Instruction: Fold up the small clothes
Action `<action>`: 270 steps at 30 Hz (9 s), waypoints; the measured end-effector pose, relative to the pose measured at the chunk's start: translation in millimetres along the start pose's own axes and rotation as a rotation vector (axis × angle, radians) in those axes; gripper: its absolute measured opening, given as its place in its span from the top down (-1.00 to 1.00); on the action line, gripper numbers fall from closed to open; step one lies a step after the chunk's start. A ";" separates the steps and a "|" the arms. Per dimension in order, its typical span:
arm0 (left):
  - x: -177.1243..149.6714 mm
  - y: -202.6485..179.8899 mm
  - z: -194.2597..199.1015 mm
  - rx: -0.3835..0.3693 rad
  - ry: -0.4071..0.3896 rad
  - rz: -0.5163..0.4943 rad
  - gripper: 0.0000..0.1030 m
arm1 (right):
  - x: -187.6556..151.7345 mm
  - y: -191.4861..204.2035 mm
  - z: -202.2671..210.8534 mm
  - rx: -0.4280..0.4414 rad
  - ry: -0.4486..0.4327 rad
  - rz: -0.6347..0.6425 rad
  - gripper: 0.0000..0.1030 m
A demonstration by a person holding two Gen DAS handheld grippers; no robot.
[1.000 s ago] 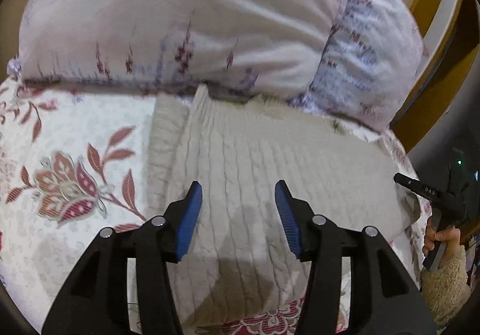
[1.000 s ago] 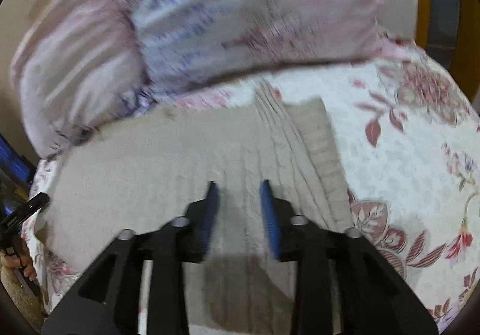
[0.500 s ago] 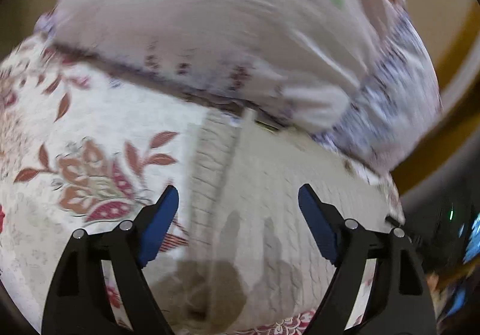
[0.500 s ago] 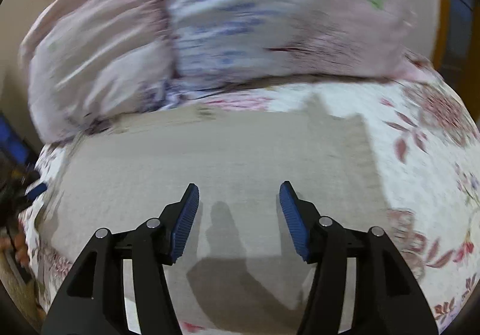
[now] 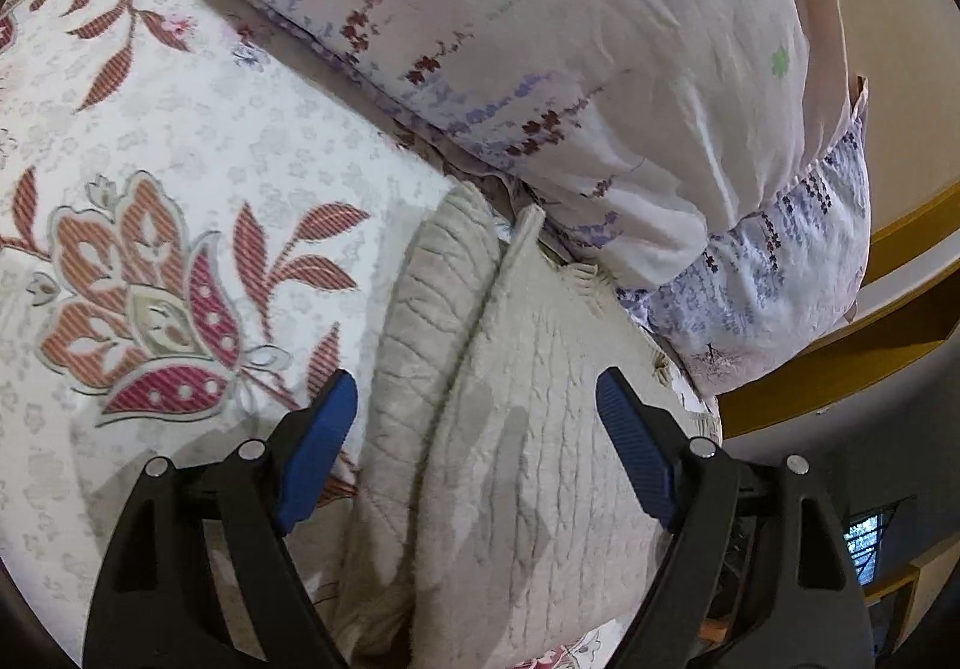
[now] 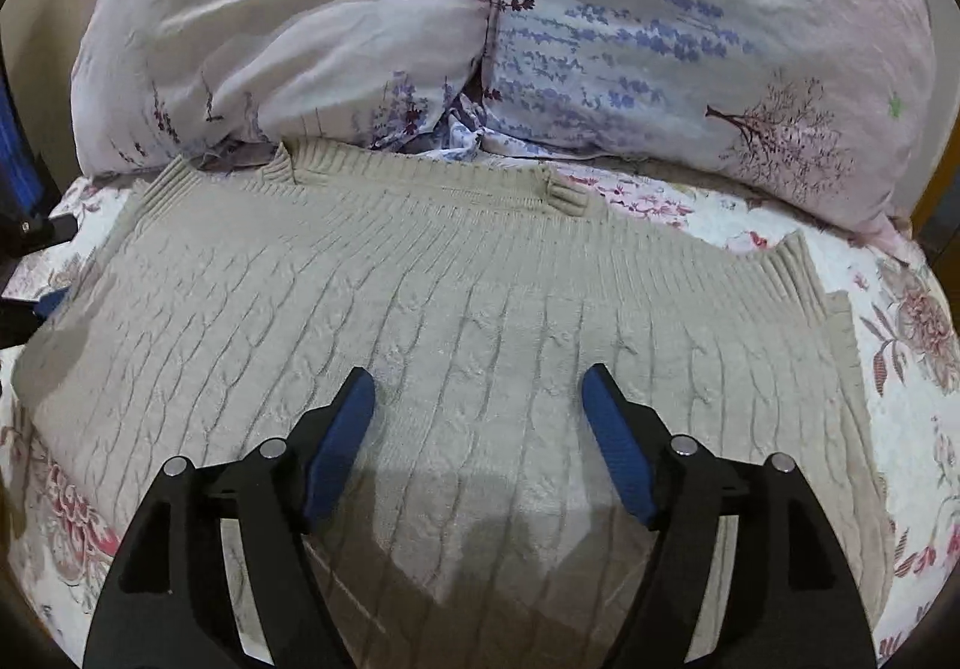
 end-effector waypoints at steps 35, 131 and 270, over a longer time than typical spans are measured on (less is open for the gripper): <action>-8.2 -131.3 -18.4 -0.249 0.024 -0.186 0.67 | -8.7 -41.0 28.1 0.229 -0.063 -0.126 -0.47; -108.0 -181.0 -145.4 -0.064 0.340 -0.375 -0.44 | -125.4 -222.6 76.9 0.422 -0.028 -0.567 -0.18; -21.1 -84.0 -74.8 -0.036 0.218 -0.164 0.13 | 10.3 -53.6 3.8 0.605 0.086 -0.266 0.47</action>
Point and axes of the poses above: each gripper's, at about its wrist camera, not at the fingertips, and z roughly against the way its jaws point, y to its left, x to its top, the point moved 2 cm from there along -z, roughly the way its jaws point, and after that the axes turned 14 degrees about y, right-handed, at the moved point
